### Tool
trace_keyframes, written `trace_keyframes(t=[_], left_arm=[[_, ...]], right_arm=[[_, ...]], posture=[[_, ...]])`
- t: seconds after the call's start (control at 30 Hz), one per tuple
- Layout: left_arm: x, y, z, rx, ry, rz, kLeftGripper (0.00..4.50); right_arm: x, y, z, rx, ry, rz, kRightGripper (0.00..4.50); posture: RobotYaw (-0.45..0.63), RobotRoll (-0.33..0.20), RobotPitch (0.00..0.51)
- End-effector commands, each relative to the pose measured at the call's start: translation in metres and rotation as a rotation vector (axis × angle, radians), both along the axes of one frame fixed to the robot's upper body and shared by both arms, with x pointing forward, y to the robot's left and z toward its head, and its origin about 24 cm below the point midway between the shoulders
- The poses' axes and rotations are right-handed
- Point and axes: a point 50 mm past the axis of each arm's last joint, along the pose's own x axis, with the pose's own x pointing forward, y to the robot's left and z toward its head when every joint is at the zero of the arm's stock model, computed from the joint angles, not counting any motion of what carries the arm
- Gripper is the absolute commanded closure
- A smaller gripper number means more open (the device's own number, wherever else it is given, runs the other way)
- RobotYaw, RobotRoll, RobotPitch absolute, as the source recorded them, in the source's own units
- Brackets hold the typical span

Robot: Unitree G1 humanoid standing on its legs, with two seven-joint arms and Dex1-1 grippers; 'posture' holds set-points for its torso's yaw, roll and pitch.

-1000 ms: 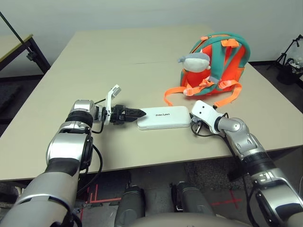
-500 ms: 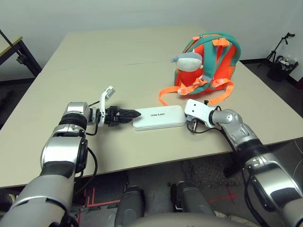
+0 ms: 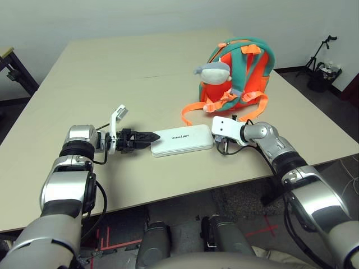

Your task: Put the pencil case into the backpack and zip it.

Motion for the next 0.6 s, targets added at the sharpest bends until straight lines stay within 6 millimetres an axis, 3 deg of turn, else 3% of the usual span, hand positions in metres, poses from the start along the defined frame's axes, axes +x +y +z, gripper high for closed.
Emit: trace_keyframes(t=[0.03, 0.6], left_arm=[[-0.005, -0.034, -0.015, -0.134, 0.057, -0.074, 0.00], [-0.016, 0.006, 0.005, -0.079, 0.023, -0.054, 0.00]], right_arm=[[-0.017, 0.066, 0.001, 0.062, -0.007, 0.273, 4.46], [-0.002, 0.027, 0.007, 0.014, -0.042, 0.145, 4.46]], posture=[[0.17, 0.000, 0.053], [0.17, 0.000, 0.057]])
